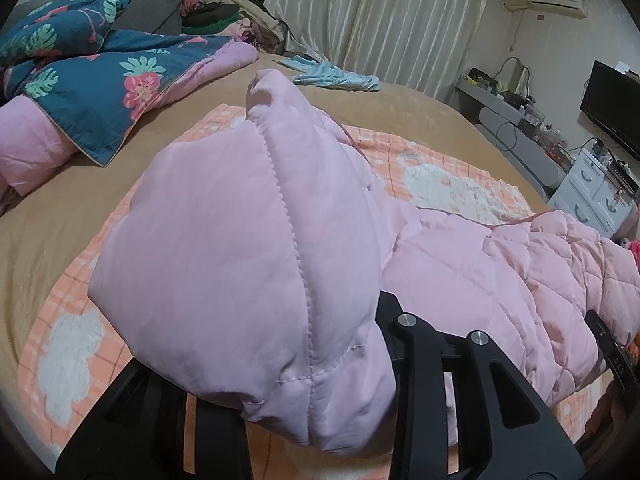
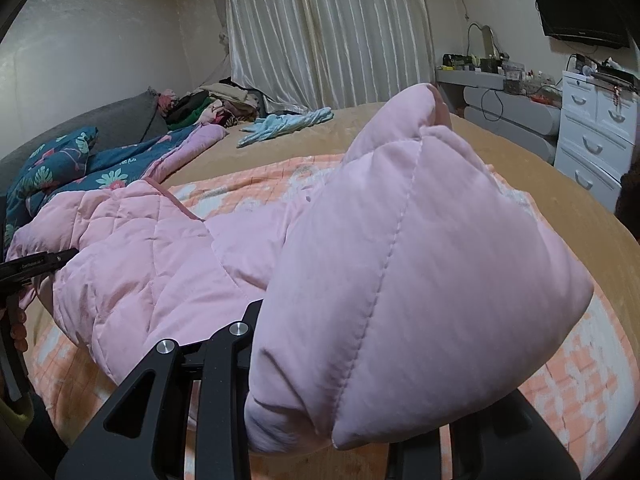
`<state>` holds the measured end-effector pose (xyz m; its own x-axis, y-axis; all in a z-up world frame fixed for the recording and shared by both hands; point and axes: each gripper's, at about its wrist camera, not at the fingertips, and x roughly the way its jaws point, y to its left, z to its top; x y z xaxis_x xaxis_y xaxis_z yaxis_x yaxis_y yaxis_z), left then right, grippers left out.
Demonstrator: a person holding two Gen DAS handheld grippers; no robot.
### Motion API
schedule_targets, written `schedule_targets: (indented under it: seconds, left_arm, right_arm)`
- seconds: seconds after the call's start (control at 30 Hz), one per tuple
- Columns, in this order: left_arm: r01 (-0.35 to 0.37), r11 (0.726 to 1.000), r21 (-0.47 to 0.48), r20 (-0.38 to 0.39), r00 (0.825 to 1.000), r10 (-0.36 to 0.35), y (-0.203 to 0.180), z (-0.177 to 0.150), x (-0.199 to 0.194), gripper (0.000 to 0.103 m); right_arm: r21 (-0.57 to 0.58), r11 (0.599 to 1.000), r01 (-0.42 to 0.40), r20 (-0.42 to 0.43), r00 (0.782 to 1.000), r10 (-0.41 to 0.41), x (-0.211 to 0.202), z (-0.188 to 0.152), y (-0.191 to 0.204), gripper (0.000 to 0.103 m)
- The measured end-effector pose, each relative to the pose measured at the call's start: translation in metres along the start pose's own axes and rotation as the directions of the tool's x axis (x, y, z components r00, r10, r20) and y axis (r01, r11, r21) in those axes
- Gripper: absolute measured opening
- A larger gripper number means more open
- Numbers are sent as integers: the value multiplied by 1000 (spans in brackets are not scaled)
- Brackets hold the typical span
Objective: Fold large clothes
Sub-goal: 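Lift the jacket side with both tools and fold it over the middle, then lower the folded side onto the jacket and open both tools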
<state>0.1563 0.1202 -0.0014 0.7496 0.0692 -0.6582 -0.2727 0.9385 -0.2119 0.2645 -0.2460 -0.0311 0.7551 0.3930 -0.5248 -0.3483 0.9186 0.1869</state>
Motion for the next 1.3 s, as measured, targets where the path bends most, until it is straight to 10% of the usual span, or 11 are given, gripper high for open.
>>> schedule_targets:
  seconds: [0.57,1.0,1.3]
  left_arm:
    - [-13,1000,-2,-63,998,13,24,-45,2,35]
    - [-18,999,-37,-95,995,15,40,-66,5,60]
    - [-22,999,-37,-128,992,18,47,-77,-15,82]
  right_arm:
    - [114,993,30,-121,993,-16,6,-29,-10,36]
    - [339,938,75,-255,967,15,20,-54,-43,82]
    - [288,948,133,-260,964,-56,-8,-64,-36,96]
